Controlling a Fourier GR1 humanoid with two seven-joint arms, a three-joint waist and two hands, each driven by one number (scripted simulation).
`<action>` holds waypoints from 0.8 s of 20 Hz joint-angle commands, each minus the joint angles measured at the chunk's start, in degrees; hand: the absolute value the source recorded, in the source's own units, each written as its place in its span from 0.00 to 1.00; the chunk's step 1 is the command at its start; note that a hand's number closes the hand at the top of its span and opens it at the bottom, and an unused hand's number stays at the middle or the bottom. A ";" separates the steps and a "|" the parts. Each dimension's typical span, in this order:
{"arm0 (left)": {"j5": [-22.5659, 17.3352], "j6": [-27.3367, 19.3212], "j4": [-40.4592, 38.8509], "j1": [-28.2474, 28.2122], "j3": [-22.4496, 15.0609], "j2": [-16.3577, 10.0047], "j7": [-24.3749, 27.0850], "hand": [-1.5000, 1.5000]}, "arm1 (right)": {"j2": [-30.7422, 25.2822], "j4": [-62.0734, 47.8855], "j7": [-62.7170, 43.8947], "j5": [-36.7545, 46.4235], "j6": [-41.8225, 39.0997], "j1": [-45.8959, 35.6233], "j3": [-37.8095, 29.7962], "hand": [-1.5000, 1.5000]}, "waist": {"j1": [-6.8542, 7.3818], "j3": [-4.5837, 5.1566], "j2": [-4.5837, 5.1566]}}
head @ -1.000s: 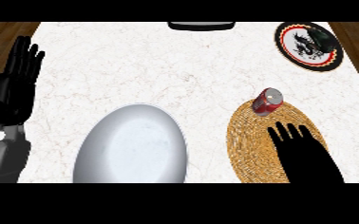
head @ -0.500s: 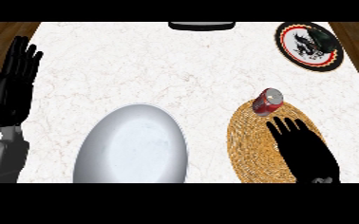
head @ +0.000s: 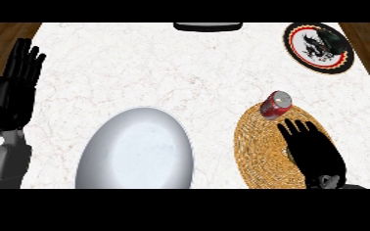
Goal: Pick the squash from the placemat and place it in the bowl
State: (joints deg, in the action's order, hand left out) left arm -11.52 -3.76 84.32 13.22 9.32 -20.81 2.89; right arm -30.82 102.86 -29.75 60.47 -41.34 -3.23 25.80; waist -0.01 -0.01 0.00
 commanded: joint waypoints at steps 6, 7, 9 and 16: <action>2.18 -0.94 4.00 0.73 -0.05 1.61 -4.95 0.50 | 3.83 -8.34 3.98 5.19 2.54 -0.93 -1.36 0.00 | 0.08 0.00 -0.02; 0.50 2.24 2.58 -2.80 1.39 1.85 -0.22 0.50 | 1.56 -8.01 5.83 6.14 5.78 2.13 -1.86 0.00 | 0.03 0.01 -0.02; 1.52 0.62 2.42 0.34 1.57 1.72 -2.62 0.50 | 2.97 -12.07 6.20 6.77 4.38 -1.53 -3.60 0.00 | 0.05 0.01 0.00; 2.48 1.25 3.54 -0.43 1.74 2.46 -4.07 0.50 | 1.80 -14.91 10.23 10.39 8.27 0.11 -5.24 0.00 | 0.06 0.01 0.00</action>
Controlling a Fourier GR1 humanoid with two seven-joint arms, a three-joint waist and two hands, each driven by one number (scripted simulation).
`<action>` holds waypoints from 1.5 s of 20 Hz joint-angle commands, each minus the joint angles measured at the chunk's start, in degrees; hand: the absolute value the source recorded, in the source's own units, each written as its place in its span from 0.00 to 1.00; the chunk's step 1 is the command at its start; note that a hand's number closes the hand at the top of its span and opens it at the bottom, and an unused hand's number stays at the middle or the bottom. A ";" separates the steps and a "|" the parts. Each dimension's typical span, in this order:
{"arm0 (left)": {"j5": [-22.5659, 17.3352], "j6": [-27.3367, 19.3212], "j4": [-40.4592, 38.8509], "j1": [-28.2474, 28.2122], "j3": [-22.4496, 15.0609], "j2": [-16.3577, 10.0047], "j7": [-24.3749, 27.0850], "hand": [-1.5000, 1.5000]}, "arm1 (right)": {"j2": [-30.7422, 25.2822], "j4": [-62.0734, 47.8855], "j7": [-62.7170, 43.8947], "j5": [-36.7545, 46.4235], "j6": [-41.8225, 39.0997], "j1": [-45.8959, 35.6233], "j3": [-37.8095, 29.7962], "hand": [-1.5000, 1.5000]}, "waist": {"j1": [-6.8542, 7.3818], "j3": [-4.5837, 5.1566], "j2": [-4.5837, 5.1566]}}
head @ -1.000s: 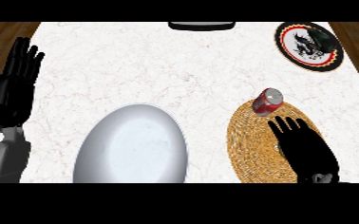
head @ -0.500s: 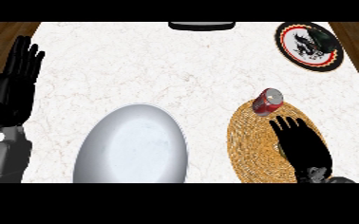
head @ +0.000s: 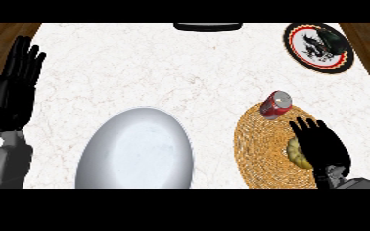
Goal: Pick the squash from the placemat and place it in the bowl
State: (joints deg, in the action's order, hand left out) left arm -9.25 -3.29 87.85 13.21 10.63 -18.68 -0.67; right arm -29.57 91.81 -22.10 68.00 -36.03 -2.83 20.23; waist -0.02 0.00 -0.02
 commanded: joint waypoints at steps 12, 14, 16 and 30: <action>-1.54 4.21 -3.98 3.38 4.24 -2.73 -1.09 0.50 | -0.20 -2.49 12.26 6.15 8.42 -2.82 -1.22 1.00 | -0.01 0.00 0.03; 0.68 1.55 -0.38 0.66 2.57 0.20 0.36 0.50 | 2.97 -2.22 9.70 9.47 12.60 1.29 1.68 1.00 | -0.03 -0.01 -0.02; 0.76 3.33 -1.32 0.96 -0.72 1.82 1.93 0.50 | 0.81 -7.34 23.31 2.37 7.65 -14.95 1.64 1.00 | 3.57 -0.06 0.79; 0.85 3.38 -2.37 7.35 -3.03 2.98 0.40 0.50 | -0.22 -26.84 61.31 -16.75 14.85 -44.03 -10.80 1.00 | 8.87 -0.26 2.99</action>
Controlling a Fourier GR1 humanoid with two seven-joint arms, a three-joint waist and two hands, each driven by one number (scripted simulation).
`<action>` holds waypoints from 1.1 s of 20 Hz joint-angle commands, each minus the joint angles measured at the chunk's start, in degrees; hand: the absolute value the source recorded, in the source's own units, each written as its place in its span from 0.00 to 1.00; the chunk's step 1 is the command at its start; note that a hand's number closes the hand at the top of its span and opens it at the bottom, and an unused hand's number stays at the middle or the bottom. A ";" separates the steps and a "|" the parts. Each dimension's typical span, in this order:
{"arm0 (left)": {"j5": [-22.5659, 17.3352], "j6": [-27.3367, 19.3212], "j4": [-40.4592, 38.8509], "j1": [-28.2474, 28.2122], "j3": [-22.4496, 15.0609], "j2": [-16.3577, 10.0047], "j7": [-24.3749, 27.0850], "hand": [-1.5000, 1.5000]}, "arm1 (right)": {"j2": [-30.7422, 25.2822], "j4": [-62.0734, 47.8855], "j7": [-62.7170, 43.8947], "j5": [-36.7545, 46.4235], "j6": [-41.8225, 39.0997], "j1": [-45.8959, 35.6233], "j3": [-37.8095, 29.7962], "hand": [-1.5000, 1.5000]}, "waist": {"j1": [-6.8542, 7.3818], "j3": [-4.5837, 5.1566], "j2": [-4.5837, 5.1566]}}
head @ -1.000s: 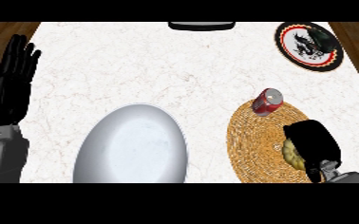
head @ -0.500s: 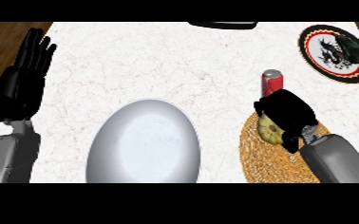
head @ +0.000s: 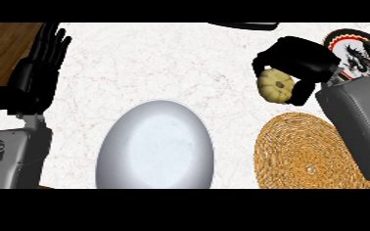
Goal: Pick the squash from the placemat and place it in the bowl
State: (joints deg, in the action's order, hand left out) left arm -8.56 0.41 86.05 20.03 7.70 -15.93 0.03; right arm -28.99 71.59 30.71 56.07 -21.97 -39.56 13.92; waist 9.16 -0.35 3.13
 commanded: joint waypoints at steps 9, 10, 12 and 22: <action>0.96 -1.73 -2.46 -0.10 0.91 0.28 0.01 0.50 | -1.28 -21.45 27.70 -17.67 -5.68 -21.15 -8.97 1.00 | -3.04 0.31 -1.27; 0.82 -1.42 -2.21 1.84 1.30 -0.79 -0.74 0.50 | 0.01 -22.77 27.47 -19.28 -6.28 -22.83 -9.24 1.00 | -2.91 0.29 -1.22; 0.13 -0.87 -0.75 -1.77 1.55 -0.52 -0.37 0.50 | -1.16 -24.73 28.48 -22.32 -10.62 -24.85 -9.30 1.00 | -2.63 0.35 -1.79; 0.67 -1.54 -3.22 -1.64 3.81 -2.17 0.30 0.50 | 5.17 -26.83 19.48 -34.18 -23.01 -34.44 -3.55 1.00 | -6.54 0.44 -2.74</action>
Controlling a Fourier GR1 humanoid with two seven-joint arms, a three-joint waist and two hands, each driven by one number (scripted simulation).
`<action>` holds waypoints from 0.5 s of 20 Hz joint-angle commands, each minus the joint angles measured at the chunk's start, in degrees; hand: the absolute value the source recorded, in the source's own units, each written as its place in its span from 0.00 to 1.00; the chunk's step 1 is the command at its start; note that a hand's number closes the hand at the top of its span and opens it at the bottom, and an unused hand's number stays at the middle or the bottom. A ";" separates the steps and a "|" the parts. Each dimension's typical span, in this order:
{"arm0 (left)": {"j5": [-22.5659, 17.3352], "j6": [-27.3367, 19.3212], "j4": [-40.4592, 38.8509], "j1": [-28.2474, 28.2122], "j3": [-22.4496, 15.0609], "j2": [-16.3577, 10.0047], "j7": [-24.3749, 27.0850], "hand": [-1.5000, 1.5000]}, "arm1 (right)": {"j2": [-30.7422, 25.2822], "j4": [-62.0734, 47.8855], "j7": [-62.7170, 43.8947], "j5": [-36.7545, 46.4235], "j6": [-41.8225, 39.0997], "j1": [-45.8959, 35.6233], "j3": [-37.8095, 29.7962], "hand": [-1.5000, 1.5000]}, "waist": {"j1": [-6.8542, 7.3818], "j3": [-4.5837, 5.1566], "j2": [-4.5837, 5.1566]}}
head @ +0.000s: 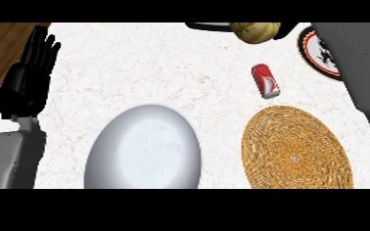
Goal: Pick the squash from the placemat and place it in the bowl
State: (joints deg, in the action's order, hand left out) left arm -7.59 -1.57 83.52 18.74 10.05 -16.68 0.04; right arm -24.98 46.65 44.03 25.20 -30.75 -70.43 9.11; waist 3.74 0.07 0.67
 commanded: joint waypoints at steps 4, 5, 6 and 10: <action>-0.43 -0.05 -0.31 -1.32 1.32 -0.33 0.59 0.50 | 5.28 -0.63 1.93 -5.31 -13.91 -5.56 4.66 1.00 | -2.02 -0.01 -0.41; 0.17 -0.46 1.55 -1.66 1.17 -0.90 -0.20 0.50 | 8.06 1.33 -0.64 -6.13 -13.62 -4.90 6.10 1.00 | -2.25 -0.03 -0.82; 0.18 -0.73 1.04 -0.82 1.08 -0.77 -0.92 0.50 | 6.59 1.08 0.35 -6.07 -14.67 -5.74 6.89 1.00 | -2.37 -0.04 -0.59; -0.31 -0.09 1.30 -3.15 1.79 -0.91 -0.12 0.50 | 13.35 7.17 -9.06 -7.98 -13.83 -5.72 11.57 1.00 | -3.35 -0.02 -1.21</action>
State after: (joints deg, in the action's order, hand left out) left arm -7.97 -1.30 84.21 16.28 11.65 -17.67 0.31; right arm -16.30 50.77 34.49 18.60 -35.81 -75.39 17.29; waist 1.34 0.05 -0.10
